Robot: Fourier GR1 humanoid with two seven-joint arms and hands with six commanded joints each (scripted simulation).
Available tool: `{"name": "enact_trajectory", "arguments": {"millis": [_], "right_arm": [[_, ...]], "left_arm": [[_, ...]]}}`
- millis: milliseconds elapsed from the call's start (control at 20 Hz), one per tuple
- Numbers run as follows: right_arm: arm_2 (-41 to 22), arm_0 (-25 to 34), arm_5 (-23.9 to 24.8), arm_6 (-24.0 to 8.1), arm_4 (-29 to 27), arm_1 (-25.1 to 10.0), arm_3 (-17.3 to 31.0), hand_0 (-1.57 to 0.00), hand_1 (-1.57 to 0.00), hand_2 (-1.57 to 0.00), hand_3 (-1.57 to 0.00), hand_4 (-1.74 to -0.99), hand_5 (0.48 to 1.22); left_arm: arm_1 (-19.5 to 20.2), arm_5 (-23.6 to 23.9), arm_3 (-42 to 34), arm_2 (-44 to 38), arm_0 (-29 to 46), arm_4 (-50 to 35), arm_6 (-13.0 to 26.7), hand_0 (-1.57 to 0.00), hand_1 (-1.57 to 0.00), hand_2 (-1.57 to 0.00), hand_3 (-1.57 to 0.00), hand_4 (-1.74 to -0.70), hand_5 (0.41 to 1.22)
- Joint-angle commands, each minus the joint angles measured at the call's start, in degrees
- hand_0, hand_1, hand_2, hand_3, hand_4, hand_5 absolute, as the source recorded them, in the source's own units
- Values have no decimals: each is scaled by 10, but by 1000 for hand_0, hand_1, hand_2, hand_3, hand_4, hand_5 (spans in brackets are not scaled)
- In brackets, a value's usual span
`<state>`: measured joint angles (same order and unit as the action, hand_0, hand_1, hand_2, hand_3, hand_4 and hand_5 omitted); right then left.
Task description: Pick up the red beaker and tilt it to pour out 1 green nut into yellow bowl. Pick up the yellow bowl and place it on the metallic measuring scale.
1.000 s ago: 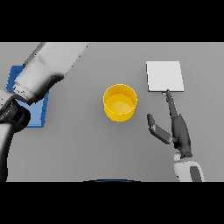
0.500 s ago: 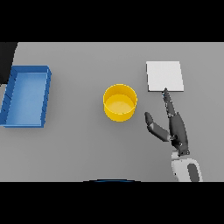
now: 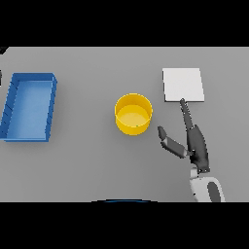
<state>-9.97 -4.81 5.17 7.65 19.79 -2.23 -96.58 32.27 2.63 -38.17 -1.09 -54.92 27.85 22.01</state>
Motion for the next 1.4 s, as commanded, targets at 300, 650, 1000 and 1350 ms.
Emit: {"name": "enact_trajectory", "arguments": {"millis": [300, 650, 1000, 1350], "right_arm": [[4, -5, -8, 12, -8, -6, 9, 1, 1, 1, 1, -1020, 646], [7, -16, -16, 31, -25, -5, 4, 1, 1, 1, 1, -1012, 650], [8, -8, -8, 21, -15, -7, 10, 1, 1, 1, 1, -1017, 635], [1, -18, -10, 33, -18, 4, 5, 1, 1, 1, 1, -1008, 635]], "left_arm": [[-33, 46, -187, -23, 170, -47, 63, -1571, -1571, -1571, -1445, -1741, 1221], [-79, 76, -270, -31, 251, -63, 92, -1571, -1571, -1571, -1541, -1741, 1151], [-70, 58, -324, -12, 303, -43, 105, -1571, -1571, -1563, -1536, -1401, 848], [-59, 14, -346, 4, 321, -48, 114, -617, -509, -522, -491, -889, 666]]}}
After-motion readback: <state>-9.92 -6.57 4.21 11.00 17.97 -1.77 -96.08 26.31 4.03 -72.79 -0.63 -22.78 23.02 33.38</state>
